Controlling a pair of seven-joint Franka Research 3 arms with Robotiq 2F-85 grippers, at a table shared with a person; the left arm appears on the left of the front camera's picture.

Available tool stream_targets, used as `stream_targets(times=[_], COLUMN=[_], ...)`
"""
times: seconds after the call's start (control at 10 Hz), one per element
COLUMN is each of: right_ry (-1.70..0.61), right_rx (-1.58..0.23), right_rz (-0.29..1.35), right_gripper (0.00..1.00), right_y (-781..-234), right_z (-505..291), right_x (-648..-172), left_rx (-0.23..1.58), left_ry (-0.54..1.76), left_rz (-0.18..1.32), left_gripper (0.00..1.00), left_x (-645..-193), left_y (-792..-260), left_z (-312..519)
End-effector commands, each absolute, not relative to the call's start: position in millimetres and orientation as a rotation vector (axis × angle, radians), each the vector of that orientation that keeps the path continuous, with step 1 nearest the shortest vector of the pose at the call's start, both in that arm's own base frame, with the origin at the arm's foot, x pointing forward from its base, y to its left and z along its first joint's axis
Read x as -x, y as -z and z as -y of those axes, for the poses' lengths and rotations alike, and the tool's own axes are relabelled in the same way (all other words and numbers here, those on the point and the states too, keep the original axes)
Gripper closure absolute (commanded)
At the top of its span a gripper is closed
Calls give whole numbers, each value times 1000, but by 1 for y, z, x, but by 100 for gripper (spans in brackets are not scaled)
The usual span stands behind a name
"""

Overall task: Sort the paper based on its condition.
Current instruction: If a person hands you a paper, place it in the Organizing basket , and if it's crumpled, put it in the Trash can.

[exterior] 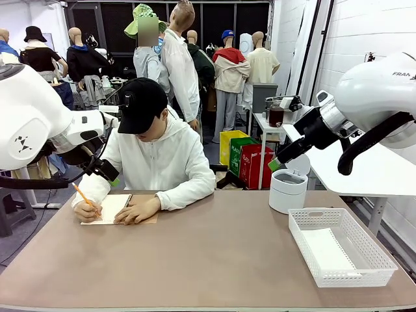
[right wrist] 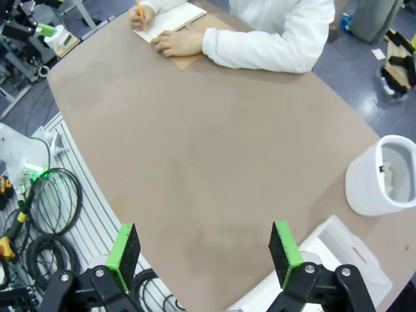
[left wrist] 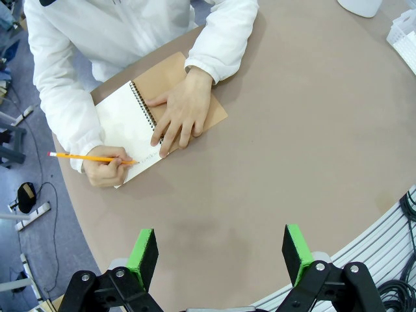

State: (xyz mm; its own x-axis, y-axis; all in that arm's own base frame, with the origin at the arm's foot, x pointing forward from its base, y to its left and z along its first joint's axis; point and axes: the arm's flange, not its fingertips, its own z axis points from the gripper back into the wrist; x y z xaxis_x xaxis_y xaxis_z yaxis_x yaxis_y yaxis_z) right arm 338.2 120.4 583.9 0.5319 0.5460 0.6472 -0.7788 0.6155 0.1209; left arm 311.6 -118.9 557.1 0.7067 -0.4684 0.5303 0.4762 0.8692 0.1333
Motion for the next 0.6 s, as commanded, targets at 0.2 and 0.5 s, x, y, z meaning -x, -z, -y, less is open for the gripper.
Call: stream_targets(times=[0.2,0.5], right_ry=[-799,-799], right_rx=[-420,-420], right_rz=[613,613], right_gripper=[0,0], right_y=[-584,-584], right_z=[-124,-124], right_x=[-338,-338], left_rx=[22,22], left_ry=[522,522], left_rz=[589,589], left_gripper=[0,0], left_x=[-312,-312], left_y=[-557,-557], left_z=[118,118])
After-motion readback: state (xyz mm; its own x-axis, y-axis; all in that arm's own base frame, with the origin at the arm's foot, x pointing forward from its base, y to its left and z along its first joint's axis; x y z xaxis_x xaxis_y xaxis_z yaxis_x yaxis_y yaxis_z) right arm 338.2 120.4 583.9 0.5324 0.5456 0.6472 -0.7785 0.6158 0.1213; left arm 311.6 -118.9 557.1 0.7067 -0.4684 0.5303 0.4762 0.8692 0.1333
